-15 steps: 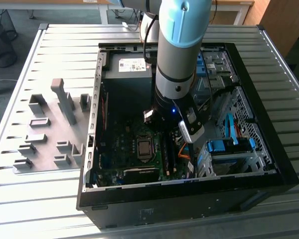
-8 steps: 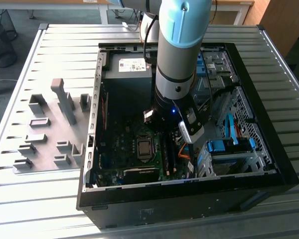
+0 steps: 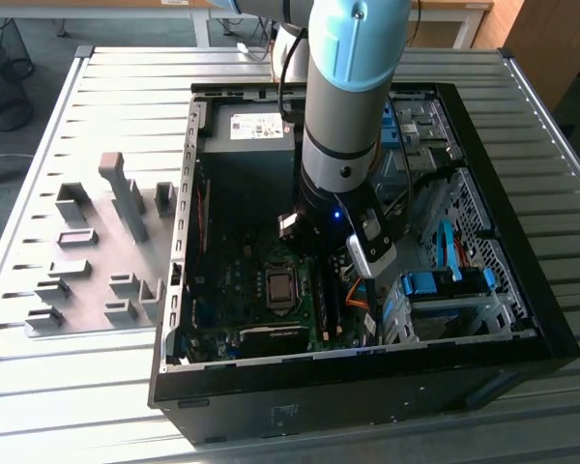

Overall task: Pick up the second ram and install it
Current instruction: 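Insert the second ram into the second slot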

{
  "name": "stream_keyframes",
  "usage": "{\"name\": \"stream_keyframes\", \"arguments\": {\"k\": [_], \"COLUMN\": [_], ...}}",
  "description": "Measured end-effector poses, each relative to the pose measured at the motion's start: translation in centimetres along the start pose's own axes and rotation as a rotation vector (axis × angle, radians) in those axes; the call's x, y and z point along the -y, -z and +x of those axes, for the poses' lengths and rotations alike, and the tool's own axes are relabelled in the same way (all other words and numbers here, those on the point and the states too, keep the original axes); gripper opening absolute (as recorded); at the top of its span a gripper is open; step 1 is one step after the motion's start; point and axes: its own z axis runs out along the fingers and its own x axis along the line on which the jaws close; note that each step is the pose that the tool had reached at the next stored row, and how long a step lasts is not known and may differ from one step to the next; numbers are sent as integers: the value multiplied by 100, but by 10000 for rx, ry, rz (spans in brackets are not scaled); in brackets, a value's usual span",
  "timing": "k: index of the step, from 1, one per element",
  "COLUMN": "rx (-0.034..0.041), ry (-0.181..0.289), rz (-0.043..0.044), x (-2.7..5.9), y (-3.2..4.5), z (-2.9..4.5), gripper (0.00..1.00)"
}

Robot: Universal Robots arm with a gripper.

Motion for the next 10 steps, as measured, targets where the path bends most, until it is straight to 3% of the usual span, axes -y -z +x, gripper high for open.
{"name": "stream_keyframes", "arguments": {"k": [10], "rx": [2], "ry": [-21], "rz": [-39], "x": [3], "y": [-4], "z": [0], "gripper": [14]}}
